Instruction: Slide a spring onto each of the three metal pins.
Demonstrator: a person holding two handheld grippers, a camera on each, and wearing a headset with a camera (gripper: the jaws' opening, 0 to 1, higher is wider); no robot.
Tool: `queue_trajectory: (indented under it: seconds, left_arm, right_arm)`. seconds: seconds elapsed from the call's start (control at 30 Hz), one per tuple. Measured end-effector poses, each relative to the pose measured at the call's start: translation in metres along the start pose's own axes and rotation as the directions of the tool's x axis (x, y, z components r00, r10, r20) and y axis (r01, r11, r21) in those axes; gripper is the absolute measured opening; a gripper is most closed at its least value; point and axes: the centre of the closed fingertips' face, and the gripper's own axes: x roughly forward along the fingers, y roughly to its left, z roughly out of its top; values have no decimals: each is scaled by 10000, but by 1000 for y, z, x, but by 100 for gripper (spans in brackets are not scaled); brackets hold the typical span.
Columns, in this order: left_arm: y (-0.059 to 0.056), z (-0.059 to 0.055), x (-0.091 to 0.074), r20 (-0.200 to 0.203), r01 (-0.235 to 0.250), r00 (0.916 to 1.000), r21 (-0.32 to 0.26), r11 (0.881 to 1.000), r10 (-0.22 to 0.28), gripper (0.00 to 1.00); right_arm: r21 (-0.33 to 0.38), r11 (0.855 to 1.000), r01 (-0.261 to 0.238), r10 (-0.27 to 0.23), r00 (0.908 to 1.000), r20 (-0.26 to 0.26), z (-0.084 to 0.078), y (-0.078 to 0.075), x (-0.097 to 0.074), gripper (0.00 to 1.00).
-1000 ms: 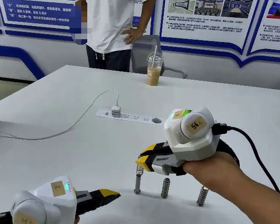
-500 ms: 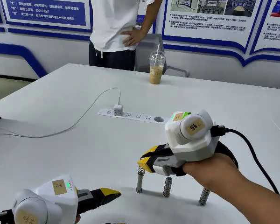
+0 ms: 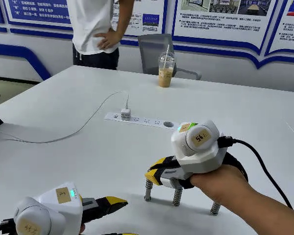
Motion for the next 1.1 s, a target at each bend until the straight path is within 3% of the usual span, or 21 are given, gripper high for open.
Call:
queue_trajectory:
  seconds: [0.7,1.1]
  left_arm:
    - [0,-1,-1,-45,-47,10000,-42,10000,47,46]
    - [-1,0,-1,-31,-20,10000,-32,10000,20,46]
  right_arm:
    - [-450,9990,-18,-18,9970,-777,-27,7,19,12]
    - [-330,9994,70,-94,9972,-736,-28,5,15,16]
